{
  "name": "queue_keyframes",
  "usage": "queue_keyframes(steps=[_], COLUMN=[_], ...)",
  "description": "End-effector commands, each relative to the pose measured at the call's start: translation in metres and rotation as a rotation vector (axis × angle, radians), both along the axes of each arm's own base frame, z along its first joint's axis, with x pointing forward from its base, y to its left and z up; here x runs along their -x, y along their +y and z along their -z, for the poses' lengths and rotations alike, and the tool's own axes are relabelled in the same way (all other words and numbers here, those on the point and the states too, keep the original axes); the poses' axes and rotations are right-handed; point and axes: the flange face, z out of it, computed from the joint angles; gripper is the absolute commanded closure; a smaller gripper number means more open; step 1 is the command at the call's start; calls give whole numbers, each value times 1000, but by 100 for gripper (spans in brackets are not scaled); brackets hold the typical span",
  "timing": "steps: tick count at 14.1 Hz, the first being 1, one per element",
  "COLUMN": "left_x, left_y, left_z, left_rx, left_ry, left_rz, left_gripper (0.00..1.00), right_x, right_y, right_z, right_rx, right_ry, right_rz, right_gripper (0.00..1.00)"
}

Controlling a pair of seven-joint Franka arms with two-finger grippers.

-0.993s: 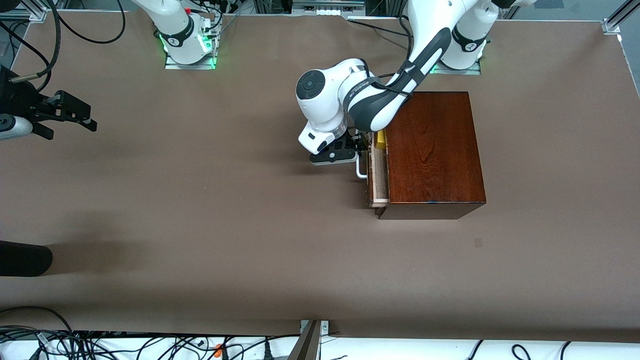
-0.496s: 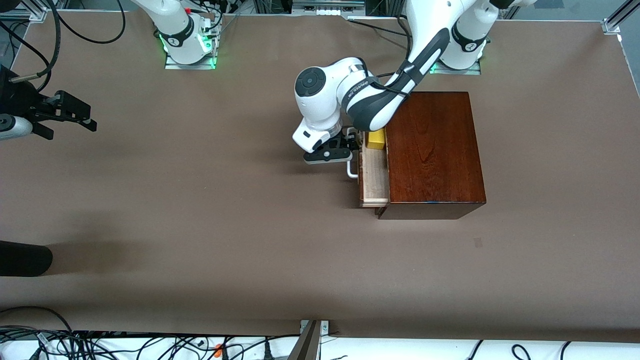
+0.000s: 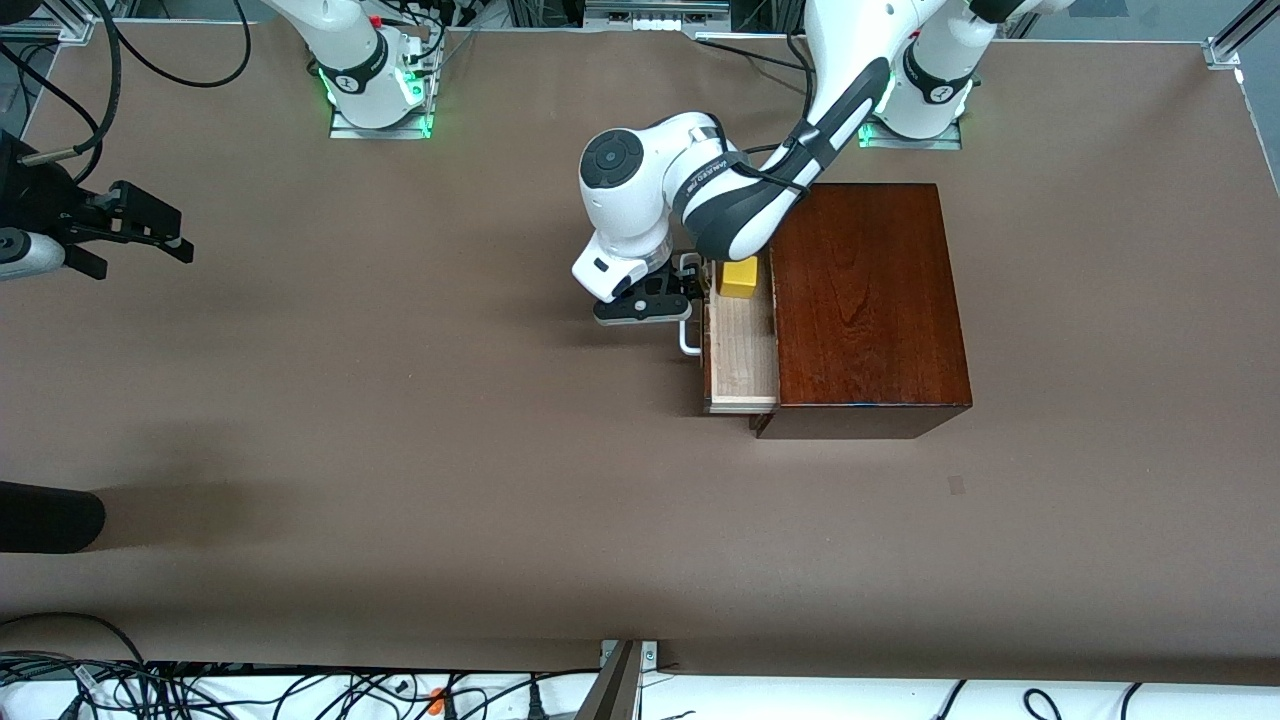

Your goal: Open drawer, take yellow block, close drawer

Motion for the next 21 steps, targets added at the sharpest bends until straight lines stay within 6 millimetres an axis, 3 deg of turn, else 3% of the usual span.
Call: queue_keyframes(steps=[1,4,7,9,12,15,18,21], left_x=[1,4,3,-8,-39,-63,-77,-90], left_y=[-20,-14,2,27,108,208,288,356], left_z=[-21,-26,-82,-136,-209,-269,-302,-314], left_rx=[64,6,-53,-37,20,67,75,90], left_ry=[6,31,76,142,217,252,251,248], left_rz=[-23,-7,55,103,127,177,202,183], left_gripper=[0,0,0,0,0,0,0,0], right_x=[0,0,0,0,0,0,0,-4], right_y=[-3,-3,-3,-3,-3,-4,-5,0], right_z=[-3,-3,-2,-3,-3,-3,-3,10], right_rx=[-13,-13,-13,-13,-13,-13,-13,-11], right_ry=[-5,-5,-2,-3,-5,-5,-5,27], right_rz=[-7,-7,-7,-7,-7,-5,-2,-12], right_gripper=[0,0,0,0,0,0,0,0])
